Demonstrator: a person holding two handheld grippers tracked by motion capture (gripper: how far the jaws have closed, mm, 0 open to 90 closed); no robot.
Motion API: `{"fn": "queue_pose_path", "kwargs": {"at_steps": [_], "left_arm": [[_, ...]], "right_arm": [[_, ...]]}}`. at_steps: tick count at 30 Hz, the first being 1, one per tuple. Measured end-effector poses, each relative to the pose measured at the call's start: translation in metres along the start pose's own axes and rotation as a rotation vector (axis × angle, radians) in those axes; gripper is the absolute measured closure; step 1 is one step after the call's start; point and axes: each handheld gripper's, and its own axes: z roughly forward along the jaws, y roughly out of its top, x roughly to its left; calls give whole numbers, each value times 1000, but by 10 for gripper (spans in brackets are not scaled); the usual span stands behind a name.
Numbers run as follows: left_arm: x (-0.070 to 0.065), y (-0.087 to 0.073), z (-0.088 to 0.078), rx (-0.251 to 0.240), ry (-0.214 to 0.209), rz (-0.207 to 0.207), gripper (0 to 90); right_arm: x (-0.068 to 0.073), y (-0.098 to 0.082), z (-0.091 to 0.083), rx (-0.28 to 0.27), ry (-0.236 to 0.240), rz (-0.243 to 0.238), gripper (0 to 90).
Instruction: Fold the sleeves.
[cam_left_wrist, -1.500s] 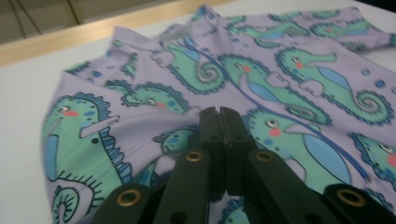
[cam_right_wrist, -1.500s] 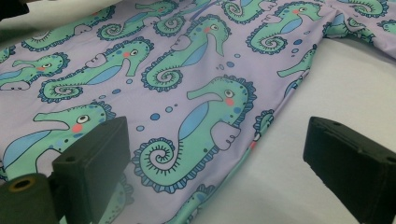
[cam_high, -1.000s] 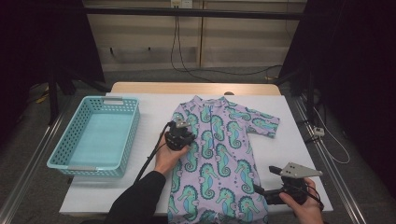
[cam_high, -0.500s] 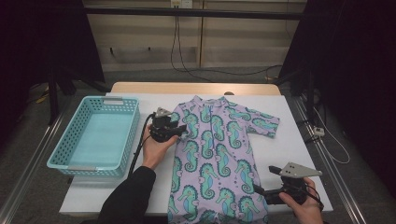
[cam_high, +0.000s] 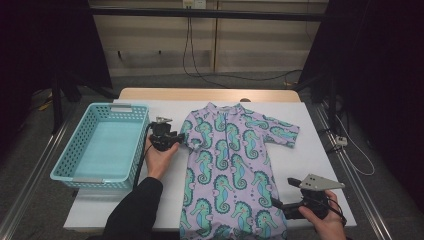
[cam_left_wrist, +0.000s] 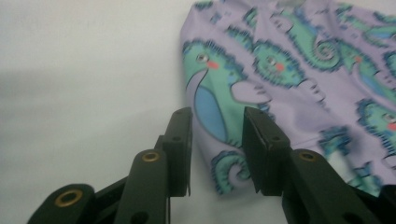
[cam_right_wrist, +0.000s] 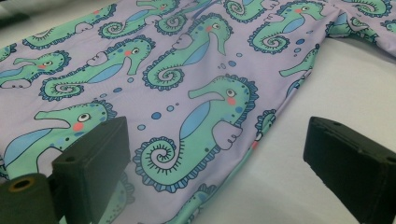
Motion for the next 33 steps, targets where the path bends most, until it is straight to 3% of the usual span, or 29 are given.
{"fn": "queue_pose_path", "kwargs": {"at_steps": [3,9,10,13,17,19,22,24,29,31,33], "left_arm": [[2,-4,4,13,6,0,615],[-8,-5,7,18,25,72,513],[-12,-6,7,25,51,111,513],[-17,-7,9,19,39,132,611],[-15,-7,9,23,-42,77,799],[-17,-6,10,23,-35,79,877],[-15,-4,9,19,-23,44,888],[-13,-1,6,4,-6,42,889],[-12,15,-10,-83,0,23,889],[-12,23,-16,-112,-25,12,889],[-15,28,-20,-137,-20,31,889]], "right_arm": [[0,0,0,1,0,-1,64],[0,0,1,4,1,-3,64],[0,0,1,3,1,-4,64],[0,0,1,6,1,-3,64],[0,0,1,6,2,-4,64],[0,0,1,6,2,-4,64],[0,0,1,5,1,-4,64],[0,0,1,5,1,-3,64],[0,0,1,5,1,-4,64],[0,0,1,4,0,-4,64],[0,0,1,5,0,-3,64]]}}
